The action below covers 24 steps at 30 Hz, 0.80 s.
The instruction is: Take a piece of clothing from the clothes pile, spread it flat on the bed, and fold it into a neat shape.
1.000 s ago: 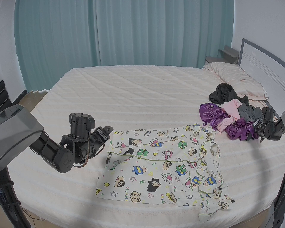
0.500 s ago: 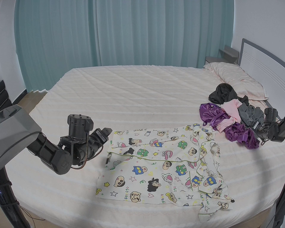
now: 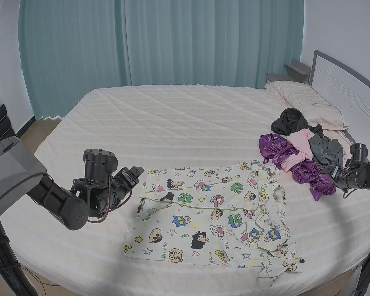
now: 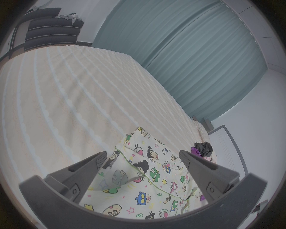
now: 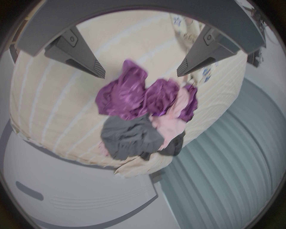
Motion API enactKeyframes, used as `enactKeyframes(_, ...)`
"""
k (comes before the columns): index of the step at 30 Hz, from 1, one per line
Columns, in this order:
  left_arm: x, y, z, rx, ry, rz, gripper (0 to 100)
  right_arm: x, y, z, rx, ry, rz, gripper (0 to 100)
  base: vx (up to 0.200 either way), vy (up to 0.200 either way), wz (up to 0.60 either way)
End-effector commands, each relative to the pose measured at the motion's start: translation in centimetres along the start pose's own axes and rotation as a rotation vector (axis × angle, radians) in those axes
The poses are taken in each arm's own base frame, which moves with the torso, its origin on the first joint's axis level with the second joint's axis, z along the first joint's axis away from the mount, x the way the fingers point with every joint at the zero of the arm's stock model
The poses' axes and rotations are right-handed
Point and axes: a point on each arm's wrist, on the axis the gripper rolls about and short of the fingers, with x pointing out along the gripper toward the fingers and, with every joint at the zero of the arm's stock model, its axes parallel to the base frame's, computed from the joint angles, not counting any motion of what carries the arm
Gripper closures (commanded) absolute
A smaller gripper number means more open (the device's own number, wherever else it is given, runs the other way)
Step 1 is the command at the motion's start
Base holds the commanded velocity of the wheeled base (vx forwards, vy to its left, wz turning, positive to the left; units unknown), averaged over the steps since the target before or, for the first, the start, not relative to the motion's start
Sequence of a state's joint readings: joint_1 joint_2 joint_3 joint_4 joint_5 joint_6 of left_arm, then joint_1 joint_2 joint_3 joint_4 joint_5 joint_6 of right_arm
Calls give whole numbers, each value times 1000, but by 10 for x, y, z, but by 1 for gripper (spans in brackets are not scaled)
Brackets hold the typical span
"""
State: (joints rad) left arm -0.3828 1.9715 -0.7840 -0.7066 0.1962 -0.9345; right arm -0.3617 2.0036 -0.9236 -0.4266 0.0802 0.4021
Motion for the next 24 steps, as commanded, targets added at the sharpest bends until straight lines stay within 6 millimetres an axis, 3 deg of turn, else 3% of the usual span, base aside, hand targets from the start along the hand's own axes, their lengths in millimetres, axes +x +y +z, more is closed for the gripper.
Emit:
enactKeyframes(1,-18,-4,-1,-8,10,-29,0,-29,23,-35,-67,108,129,0,0,0,0)
enactKeyframes(7,-25,-2,-4,-4,20,-28,0,-22,30,-78,-187,255,144,0,0,0,0)
enactKeyframes(18,-26,1,-7,-1,33,-17,0,-7,45,-115,-272,379,158,0,0,0,0)
enactKeyframes(24,-26,2,-9,2,36,-14,0,13,52,-134,-329,410,96,0,0,0,0)
